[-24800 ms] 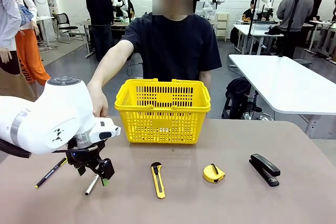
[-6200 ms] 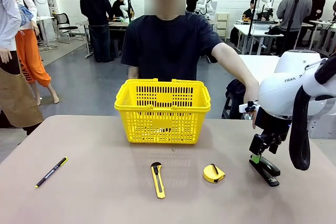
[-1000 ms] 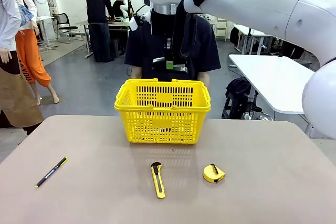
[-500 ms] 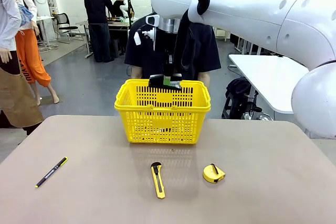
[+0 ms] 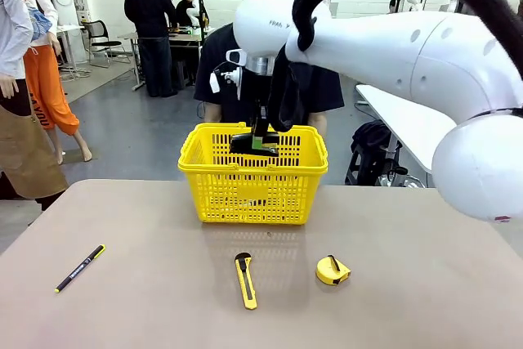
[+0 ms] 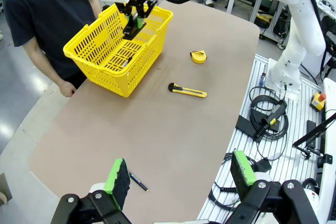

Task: Place the items the person wants into the basket.
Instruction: Pick up the item the person points to and place it in the Market Basket.

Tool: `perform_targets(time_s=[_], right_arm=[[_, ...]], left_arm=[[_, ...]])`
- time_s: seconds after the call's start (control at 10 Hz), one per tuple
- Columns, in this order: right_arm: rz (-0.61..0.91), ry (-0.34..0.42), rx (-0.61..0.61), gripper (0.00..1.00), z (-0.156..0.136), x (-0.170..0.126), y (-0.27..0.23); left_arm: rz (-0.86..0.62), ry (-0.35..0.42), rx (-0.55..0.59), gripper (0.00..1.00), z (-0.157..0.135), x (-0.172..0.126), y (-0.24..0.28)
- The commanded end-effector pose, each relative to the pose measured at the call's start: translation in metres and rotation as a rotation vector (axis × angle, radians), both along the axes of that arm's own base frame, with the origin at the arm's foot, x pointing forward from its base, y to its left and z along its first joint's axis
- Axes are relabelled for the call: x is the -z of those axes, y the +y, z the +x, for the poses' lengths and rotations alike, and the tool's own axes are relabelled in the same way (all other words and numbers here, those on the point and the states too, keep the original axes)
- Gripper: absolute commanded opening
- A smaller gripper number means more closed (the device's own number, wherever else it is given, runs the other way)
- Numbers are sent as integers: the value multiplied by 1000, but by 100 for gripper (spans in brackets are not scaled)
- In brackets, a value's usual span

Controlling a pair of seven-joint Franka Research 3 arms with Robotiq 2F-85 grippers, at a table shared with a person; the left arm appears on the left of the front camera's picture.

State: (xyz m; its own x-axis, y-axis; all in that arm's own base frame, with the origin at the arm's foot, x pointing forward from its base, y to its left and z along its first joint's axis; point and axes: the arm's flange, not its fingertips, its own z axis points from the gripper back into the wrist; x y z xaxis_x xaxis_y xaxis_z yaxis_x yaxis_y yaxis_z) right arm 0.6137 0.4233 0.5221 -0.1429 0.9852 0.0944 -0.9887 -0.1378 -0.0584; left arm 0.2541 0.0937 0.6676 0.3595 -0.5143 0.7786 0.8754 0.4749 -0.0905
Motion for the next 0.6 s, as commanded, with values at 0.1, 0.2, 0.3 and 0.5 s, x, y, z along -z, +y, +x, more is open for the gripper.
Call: perform_targets(time_s=[0.1,0.2,0.3,0.5], right_arm=[[23,-81,32,32,21,18,19],[23,-65,35,32,26,27,20],[14,-53,36,32,31,35,21],[3,-48,34,32,38,46,22]], left_arm=[[4,-4,-3,100,0,0,-1],[4,-4,-3,100,0,0,-1],[4,-4,-3,100,0,0,-1],[4,-4,-3,100,0,0,-1]])
